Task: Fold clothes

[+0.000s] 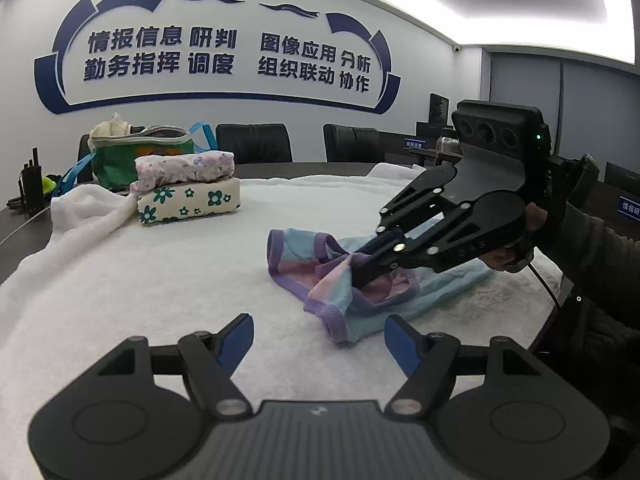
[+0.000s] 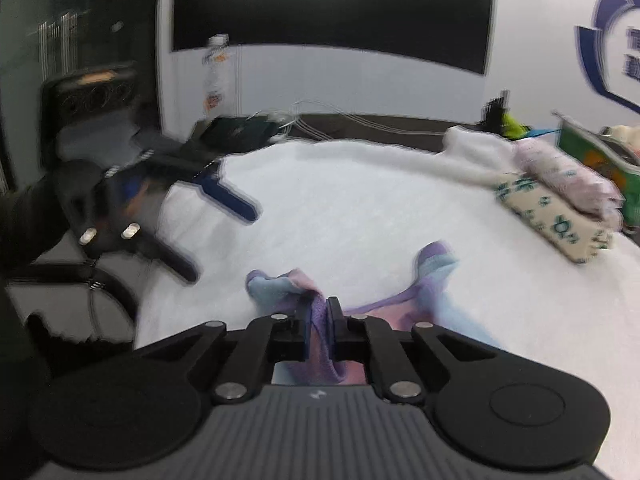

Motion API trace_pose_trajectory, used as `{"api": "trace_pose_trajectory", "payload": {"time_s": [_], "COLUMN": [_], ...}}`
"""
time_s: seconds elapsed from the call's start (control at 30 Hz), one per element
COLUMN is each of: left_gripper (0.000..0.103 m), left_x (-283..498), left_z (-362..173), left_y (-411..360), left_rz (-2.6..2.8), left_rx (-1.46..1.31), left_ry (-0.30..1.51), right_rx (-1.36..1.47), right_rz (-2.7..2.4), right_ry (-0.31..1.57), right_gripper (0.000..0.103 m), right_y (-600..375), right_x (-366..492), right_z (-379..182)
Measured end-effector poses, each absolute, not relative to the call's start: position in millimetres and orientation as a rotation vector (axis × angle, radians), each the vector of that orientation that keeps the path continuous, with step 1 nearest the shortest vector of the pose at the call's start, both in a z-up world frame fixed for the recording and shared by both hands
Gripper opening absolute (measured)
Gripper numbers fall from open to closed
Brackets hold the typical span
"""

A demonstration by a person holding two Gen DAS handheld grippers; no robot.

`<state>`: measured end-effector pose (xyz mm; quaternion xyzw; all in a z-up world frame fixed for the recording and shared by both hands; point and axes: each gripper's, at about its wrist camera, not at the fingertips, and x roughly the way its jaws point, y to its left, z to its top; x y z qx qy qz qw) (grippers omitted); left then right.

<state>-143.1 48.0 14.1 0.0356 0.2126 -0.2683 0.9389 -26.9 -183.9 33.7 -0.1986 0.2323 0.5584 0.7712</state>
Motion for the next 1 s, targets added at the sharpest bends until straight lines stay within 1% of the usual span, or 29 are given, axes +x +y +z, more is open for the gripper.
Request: {"api": "trace_pose_trajectory", "payload": {"time_s": [0.03,0.07,0.1,0.17,0.23,0.33,0.47,0.6,0.63,0.67,0.7,0.73,0.77,0.83,0.9,0.93,0.97,1.0], "left_gripper": [0.071,0.071,0.071,0.071,0.071,0.071,0.071,0.071,0.069,0.063,0.054,0.036,0.028,0.024,0.017,0.014,0.014,0.013], "left_x": [-138.7,-134.4,-130.0,-120.6,-111.6,-98.7,-87.3,-81.6,-80.5,-78.8,-77.1,-75.1,-72.5,-69.1,-68.5,-68.6,-69.6,-70.6], "left_z": [13.9,13.8,13.6,13.2,11.6,10.1,12.2,9.2,7.6,6.2,4.9,4.3,4.2,5.5,8.0,9.1,10.0,10.9], "left_y": [44.5,40.9,37.3,29.9,25.6,21.4,17.5,18.1,18.9,19.5,20.0,20.5,21.3,22.5,24.7,26.1,28.1,30.2], "left_rz": [-0.543,-0.539,-0.534,-0.523,-0.509,-0.479,-0.481,-0.495,-0.498,-0.503,-0.510,-0.521,-0.534,-0.550,-0.543,-0.536,-0.524,-0.512], "left_rx": [0.080,0.087,0.094,0.106,0.109,0.097,0.081,0.088,0.089,0.089,0.086,0.072,0.050,0.009,-0.025,-0.038,-0.043,-0.048], "left_ry": [0.443,0.451,0.460,0.476,0.498,0.538,0.536,0.539,0.545,0.555,0.566,0.580,0.595,0.609,0.616,0.619,0.618,0.618], "right_rx": [-0.433,-0.438,-0.451,-0.474,-0.457,-0.401,-0.287,-0.238,-0.245,-0.250,-0.251,-0.248,-0.239,-0.212,-0.204,-0.218,-0.236,-0.250], "right_rz": [1.194,1.176,1.167,1.154,1.148,1.073,0.948,0.917,0.912,0.905,0.905,0.909,0.911,0.911,0.925,0.940,0.955,0.984], "right_ry": [0.514,0.528,0.544,0.548,0.525,0.475,0.427,0.419,0.428,0.441,0.459,0.473,0.490,0.539,0.584,0.606,0.626,0.651], "right_gripper": [0.009,0.016,0.020,0.039,0.043,0.043,0.043,0.043,0.043,0.043,0.043,0.043,0.043,0.043,0.042,0.032,0.016,0.011], "right_y": [-181.0,-177.9,-174.7,-172.3,-177.4,-190.0,-205.9,-212.0,-211.4,-210.1,-208.2,-207.6,-205.7,-197.1,-183.3,-176.2,-169.6,-162.8], "right_x": [-24.1,-21.2,-18.6,-16.7,-16.1,-9.3,5.8,16.4,19.1,23.1,27.8,29.2,32.2,41.3,47.9,47.1,44.9,42.1], "right_z": [31.7,29.2,26.3,23.3,28.3,42.8,60.1,64.2,63.6,62.7,61.7,60.3,59.1,54.7,47.9,43.5,39.0,34.4]}}
